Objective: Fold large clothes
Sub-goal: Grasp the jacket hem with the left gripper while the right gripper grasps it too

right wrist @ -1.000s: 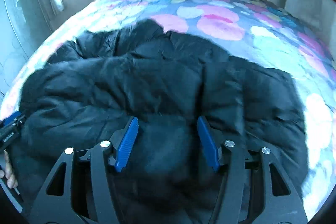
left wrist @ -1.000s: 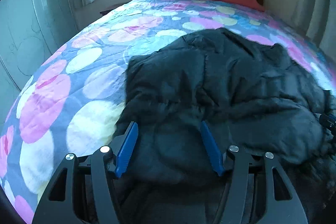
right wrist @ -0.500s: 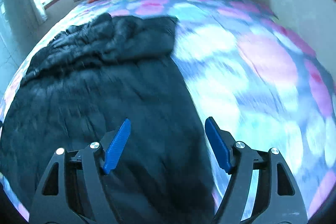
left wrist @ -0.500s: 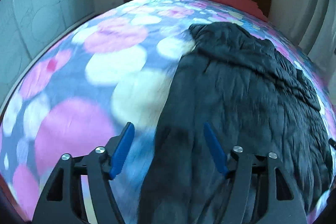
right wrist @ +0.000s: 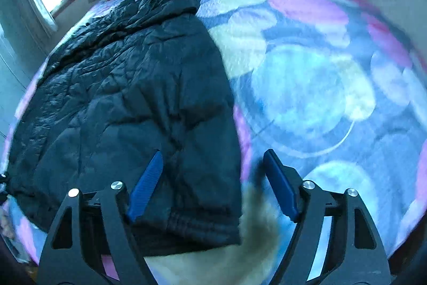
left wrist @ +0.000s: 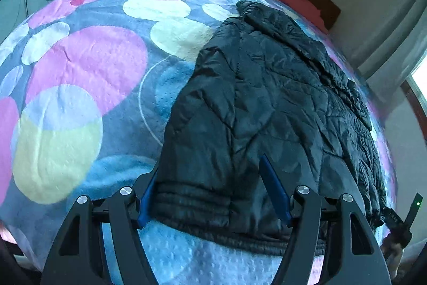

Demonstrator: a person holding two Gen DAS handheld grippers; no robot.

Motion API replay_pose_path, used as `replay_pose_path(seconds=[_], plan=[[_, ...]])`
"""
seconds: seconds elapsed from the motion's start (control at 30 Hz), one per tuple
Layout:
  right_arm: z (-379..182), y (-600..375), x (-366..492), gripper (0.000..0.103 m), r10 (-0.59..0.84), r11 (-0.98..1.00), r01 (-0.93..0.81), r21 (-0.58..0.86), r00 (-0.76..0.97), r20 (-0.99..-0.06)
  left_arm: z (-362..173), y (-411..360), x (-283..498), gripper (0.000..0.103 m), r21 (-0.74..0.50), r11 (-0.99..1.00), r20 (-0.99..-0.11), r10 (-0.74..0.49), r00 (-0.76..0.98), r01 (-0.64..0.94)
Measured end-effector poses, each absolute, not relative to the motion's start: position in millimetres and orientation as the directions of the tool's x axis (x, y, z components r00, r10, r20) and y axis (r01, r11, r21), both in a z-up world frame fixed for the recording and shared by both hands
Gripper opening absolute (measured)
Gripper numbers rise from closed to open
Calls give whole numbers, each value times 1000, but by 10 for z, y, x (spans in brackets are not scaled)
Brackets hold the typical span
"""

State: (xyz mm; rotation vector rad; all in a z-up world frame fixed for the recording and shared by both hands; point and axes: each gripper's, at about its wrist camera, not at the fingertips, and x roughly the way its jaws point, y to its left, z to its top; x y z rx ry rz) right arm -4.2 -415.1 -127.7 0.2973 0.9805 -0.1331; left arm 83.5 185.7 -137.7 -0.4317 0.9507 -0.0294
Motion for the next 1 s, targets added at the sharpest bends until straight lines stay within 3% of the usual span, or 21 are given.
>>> replay_pose_path(seconds=[0.13, 0.33, 0.37, 0.5, 0.73, 1.0], plan=[[-1278, -4066, -91, 38, 47, 951, 226, 211, 569, -821, -1388, 1798, 804, 54, -347, 922, -784, -184, 593, -172], [-1251, -4004, -108, 22, 61, 951, 214, 225, 582, -811, -1406, 1804, 788, 53, -356, 912, -776, -166, 609, -205], [-1241, -4004, -108, 20, 65, 950, 212, 230, 585, -808, -1397, 1797, 779, 43, -350, 915, -773, -160, 614, -202], [-1180, -4027, -157, 15, 79, 946, 206, 251, 603, -794, -1340, 1796, 718, 18, -361, 913, -750, -162, 641, -192], [-1014, -4068, -309, 13, 115, 936, 192, 296, 627, -771, -1088, 1824, 540, 13, -387, 906, -693, -162, 703, -172], [-865, -4126, -537, 12, 143, 928, 185, 323, 625, -768, -949, 1941, 275, 13, -421, 889, -687, -181, 704, -182]])
